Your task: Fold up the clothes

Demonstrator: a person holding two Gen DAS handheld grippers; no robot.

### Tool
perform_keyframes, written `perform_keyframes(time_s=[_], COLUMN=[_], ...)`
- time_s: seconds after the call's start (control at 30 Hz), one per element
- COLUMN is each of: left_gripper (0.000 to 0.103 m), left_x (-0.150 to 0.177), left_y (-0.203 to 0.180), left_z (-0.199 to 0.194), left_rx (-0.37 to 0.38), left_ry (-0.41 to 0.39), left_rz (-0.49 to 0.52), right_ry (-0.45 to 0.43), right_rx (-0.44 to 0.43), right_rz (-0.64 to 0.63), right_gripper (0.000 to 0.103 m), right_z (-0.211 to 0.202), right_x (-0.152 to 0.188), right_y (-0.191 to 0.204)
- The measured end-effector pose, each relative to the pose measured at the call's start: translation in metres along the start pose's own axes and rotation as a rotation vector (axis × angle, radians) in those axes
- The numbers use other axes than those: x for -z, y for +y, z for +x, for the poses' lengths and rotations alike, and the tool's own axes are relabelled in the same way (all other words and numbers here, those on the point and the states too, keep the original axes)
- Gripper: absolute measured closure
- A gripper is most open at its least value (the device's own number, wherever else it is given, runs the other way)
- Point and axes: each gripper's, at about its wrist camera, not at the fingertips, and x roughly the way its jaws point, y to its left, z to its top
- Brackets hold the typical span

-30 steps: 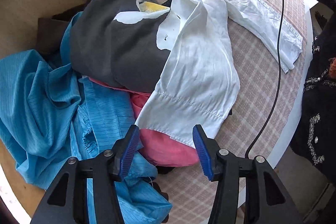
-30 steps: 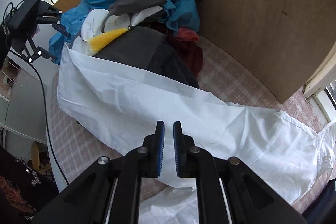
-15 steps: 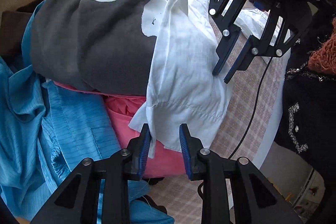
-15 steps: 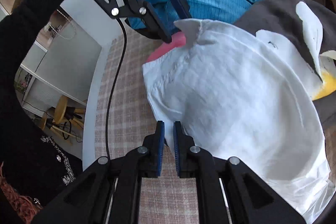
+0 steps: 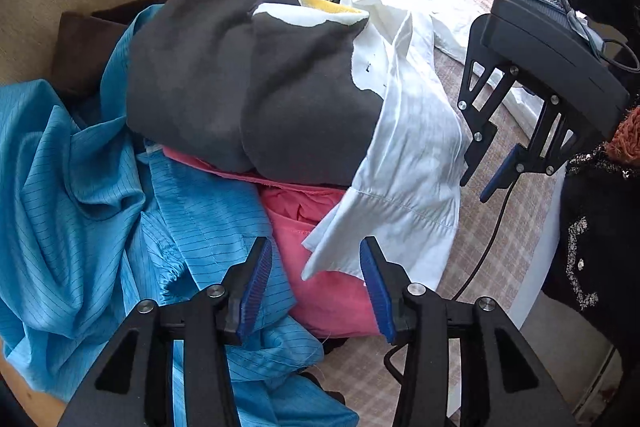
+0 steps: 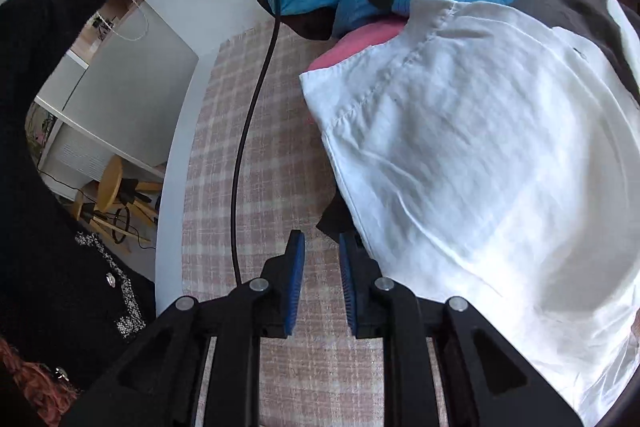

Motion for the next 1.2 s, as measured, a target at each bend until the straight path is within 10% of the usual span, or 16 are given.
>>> perform_keyframes(time_s=[0.13, 0.33, 0.77, 0.93, 1.2], left_gripper=[0.056, 0.052, 0.037, 0.070, 0.092], left_x=[-0.002, -0.015, -0.010, -0.001, -0.006], left_y=[-0.013, 0.002, -0.010, -0.026, -0.020], left_z=[-0.004, 0.015, 0.023, 0.049, 0.019], left_rx=[0.005, 0.064, 0.204, 0.251, 0.145], left_ry=[-0.007, 0.034, 0.053, 0.160, -0.074], left_rz=[0.059, 0.025, 0.085, 0.107, -0.249], right_ry=[-0.184, 0.101, -0.069, -0.070, -0.180], right_rx=[0.052, 0.049, 0.129, 0.167, 0.353], right_rz=[0.054, 0.033, 0.094, 0.150, 0.461], right_gripper=[0.080, 0.076, 0.076, 0.076, 0.076], right_z=[-0.024, 0.049, -0.024, -0.044, -0.129], right_x=[-0.018, 0.003, 0.011, 0.038, 0.125], right_y=[-0.008, -0.001, -0.009, -0.026, -0.117])
